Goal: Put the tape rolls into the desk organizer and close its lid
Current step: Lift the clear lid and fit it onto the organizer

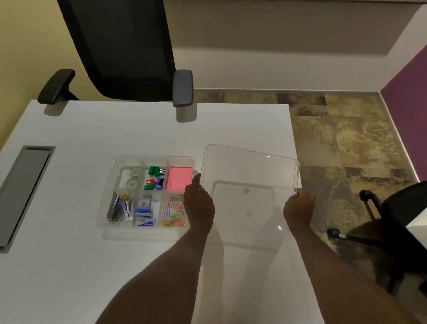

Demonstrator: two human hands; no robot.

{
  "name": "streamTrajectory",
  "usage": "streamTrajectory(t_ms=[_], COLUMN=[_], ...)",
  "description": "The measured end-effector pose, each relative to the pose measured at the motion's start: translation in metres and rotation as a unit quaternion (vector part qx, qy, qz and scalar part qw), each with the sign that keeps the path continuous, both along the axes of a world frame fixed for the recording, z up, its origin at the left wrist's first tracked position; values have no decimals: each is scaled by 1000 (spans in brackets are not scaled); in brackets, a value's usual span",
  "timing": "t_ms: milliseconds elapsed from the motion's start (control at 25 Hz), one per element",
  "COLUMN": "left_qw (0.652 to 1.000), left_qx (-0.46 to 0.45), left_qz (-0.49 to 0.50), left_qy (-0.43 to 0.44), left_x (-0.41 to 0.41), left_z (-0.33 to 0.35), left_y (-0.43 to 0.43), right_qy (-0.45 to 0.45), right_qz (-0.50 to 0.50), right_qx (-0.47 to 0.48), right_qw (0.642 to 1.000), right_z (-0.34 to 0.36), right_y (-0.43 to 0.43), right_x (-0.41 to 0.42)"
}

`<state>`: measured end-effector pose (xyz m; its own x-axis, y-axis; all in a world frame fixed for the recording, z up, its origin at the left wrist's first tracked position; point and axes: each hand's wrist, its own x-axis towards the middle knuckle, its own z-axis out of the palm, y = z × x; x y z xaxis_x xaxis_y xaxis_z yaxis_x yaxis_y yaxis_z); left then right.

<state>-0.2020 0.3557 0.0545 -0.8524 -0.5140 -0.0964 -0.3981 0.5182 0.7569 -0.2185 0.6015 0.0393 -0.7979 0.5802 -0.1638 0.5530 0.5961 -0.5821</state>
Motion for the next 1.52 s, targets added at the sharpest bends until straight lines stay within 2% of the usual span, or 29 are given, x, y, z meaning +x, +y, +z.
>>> streamTrajectory(t_ms=[120, 200, 560, 680, 760, 960, 1080, 1240, 1280, 1440, 1520], left_qw=[997, 994, 984, 980, 977, 956, 936, 880, 877, 933, 939], left_qx=[21, 49, 13, 15, 54, 229, 319, 463, 473, 356, 338], left_qz=[20, 48, 90, 81, 82, 66, 55, 65, 57, 27, 54], left_qy=[71, 79, 154, 183, 189, 169, 137, 77, 70, 49, 29], left_x=[-4, -8, -2, 7, 12, 25, 31, 28, 28, 28, 26], left_z=[22, 38, 101, 114, 116, 114, 117, 129, 130, 119, 110], left_y=[-34, -63, -202, -240, -266, -321, -346, -374, -379, -381, -378], right_qy=[59, 106, 244, 240, 242, 218, 186, 165, 160, 133, 124], right_qz=[29, 48, 116, 141, 161, 205, 195, 146, 141, 158, 161], right_qx=[-15, -29, -58, -130, -171, -250, -338, -425, -424, -373, -337], right_qw=[998, 993, 961, 952, 941, 921, 902, 878, 880, 904, 919], right_z=[23, 38, 99, 111, 116, 122, 127, 137, 139, 137, 131], right_y=[-25, -49, -170, -201, -219, -245, -252, -257, -258, -262, -267], right_x=[-14, -19, -24, -21, -18, -8, -7, -9, -9, -5, -3])
